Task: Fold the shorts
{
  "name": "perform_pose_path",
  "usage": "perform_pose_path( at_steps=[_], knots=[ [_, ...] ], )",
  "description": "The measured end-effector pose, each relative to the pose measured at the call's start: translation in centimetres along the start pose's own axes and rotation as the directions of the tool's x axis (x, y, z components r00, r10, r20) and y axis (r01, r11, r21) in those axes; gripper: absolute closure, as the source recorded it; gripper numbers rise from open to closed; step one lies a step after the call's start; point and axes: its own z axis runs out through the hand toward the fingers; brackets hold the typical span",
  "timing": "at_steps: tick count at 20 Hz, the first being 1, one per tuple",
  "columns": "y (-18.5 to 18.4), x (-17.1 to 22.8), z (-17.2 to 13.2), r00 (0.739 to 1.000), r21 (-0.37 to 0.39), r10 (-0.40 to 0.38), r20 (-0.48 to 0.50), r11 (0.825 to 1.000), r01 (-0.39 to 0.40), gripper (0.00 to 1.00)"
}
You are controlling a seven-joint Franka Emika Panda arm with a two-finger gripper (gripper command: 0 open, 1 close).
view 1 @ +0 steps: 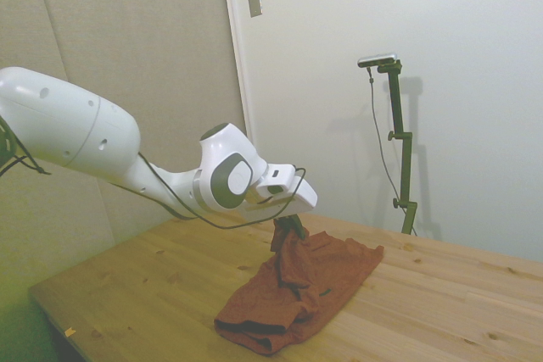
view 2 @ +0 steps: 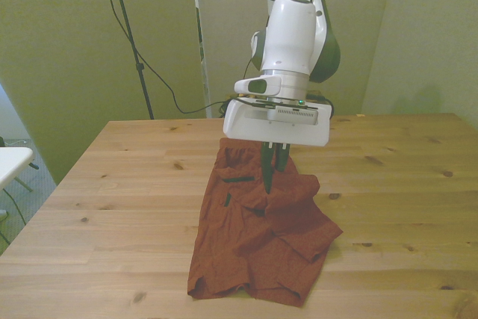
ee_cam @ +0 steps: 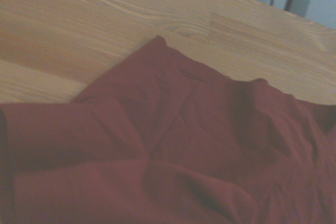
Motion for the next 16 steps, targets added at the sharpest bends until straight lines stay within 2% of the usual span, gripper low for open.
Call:
perform_pose_path(
  at_steps=[4,11,16],
  knots=[
    [3.1,5.1,-2.0,0.999,0.020,0.011,0.045,1.000,-0.011,1.00],
    [3.8,7.2,1.0,0.977,0.075,0.012,0.212,0.997,-0.028,1.00],
    [4.3,8.8,2.1,0.963,0.087,0.005,0.269,0.996,-0.030,1.00]
  ],
)
